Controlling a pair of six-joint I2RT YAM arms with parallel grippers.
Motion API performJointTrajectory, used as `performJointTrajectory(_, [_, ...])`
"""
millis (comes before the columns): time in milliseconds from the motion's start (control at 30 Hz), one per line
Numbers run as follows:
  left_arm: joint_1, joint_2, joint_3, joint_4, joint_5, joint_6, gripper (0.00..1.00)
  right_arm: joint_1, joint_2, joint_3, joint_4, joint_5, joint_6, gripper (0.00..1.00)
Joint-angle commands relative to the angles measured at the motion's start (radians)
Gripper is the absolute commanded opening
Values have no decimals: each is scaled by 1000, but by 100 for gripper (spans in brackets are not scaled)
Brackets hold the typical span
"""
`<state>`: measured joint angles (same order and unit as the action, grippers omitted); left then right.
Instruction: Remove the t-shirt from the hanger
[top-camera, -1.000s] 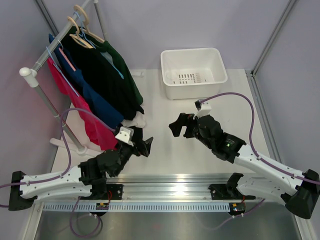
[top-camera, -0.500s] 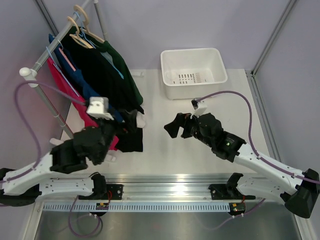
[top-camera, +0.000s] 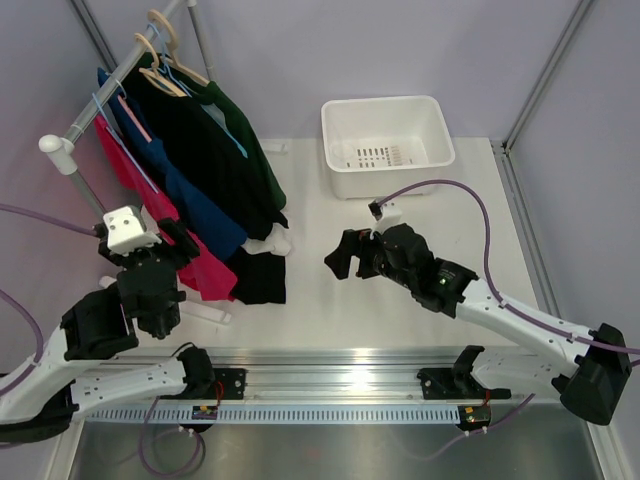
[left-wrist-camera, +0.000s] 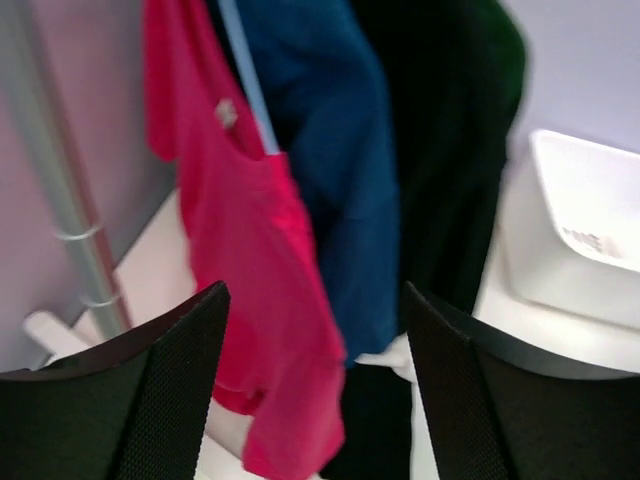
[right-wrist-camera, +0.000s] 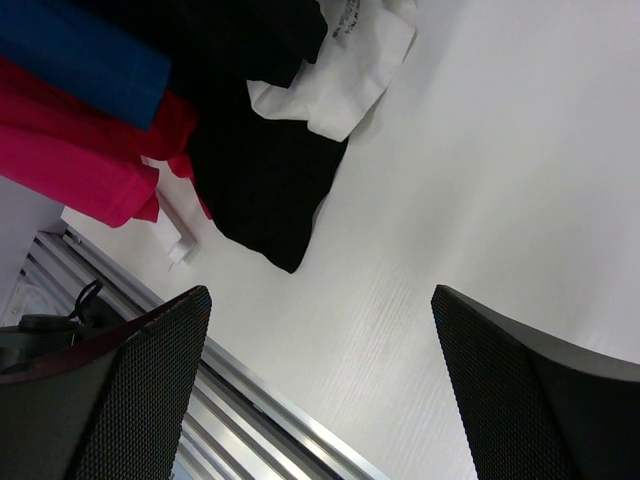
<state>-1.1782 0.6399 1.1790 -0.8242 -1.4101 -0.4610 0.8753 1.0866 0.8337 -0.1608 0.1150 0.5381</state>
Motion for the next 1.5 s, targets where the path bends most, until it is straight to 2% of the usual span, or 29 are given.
performJointTrajectory(0, [101,-31,-38,-6,-115,-56,71,2,2,58,-14,6,-17,99])
performJointTrajectory(200, [141,73,-53,-4,-113,-85,68,2,-17,53,-8,-21,-7,99])
performJointTrajectory(467, [307,179,-35,-1,-21,-134,63,2,-45,45,-13,-14,-7,100])
performJointTrajectory(900, [469,319,-18,46,20,-123,60,2,-74,45,-29,-29,6,100])
performJointTrajectory(1133, [537,325,-32,92,40,-79,44,2,-76,50,-43,-20,11,99])
performJointTrajectory(1267, [537,323,-25,123,37,-28,21,2,-77,50,-45,-18,11,99])
performJointTrajectory(1333, [540,325,-18,132,37,-9,14,2,-76,50,-46,-18,10,99])
performJointTrajectory(1367, [546,323,-13,137,40,-2,4,2,-76,51,-46,-18,11,99])
performJointTrajectory(1400, [551,323,-7,138,42,5,0,2,-76,50,-48,-17,11,100])
performJointTrajectory(1467, [555,323,11,139,45,24,0,2,-77,50,-49,-15,11,100])
